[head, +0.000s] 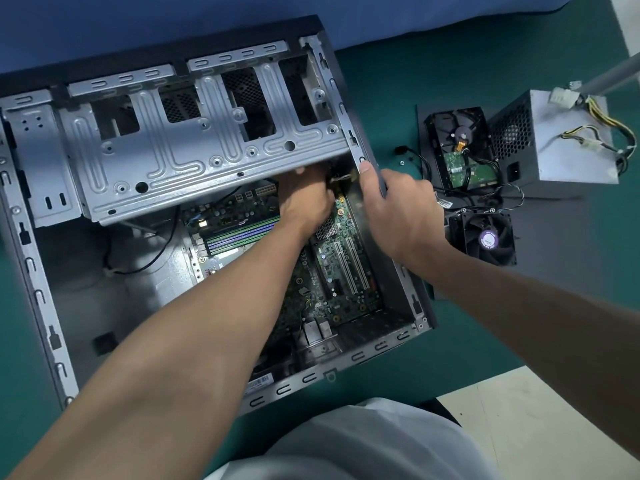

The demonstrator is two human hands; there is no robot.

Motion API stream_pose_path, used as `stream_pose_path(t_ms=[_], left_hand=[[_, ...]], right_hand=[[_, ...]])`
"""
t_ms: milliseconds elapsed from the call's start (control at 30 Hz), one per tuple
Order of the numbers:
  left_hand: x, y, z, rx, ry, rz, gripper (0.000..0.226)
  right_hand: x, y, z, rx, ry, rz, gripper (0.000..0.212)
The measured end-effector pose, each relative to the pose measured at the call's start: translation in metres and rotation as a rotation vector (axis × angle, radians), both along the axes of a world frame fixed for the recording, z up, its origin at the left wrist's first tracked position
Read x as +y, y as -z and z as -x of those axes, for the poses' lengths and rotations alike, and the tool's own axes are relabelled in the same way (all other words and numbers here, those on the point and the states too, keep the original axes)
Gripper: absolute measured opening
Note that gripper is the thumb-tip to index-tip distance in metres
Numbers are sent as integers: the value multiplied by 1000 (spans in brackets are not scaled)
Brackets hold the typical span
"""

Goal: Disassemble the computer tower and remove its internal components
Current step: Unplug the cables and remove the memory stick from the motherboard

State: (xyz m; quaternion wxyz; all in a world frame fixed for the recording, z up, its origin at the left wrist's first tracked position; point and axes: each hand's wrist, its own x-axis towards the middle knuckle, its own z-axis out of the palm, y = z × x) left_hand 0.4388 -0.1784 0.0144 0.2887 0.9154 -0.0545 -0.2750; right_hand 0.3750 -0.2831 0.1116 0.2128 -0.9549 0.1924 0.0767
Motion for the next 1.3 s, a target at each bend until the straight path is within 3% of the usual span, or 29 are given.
stream_pose_path(t_ms=[67, 200, 567, 867, 1033, 1300], left_hand=[[-1, 2, 2, -129, 1, 13, 6], [-2, 5, 3, -265, 27, 32, 19], [-2, 10, 0, -230, 40, 124, 25], [1, 13, -2, -186, 54, 75, 19], [9, 10, -8, -245, 92, -4, 28], [8, 8, -12, -165, 46, 32, 28]], right_hand=[[0, 0, 0, -6, -1, 7, 52], [0, 0, 0, -6, 1, 7, 53], [0, 0, -1, -21, -1, 10, 52], [0, 2, -1, -27, 0, 10, 52], [0, 2, -1, -25, -16, 20, 53], [2, -2, -1, -7, -9, 14, 51]])
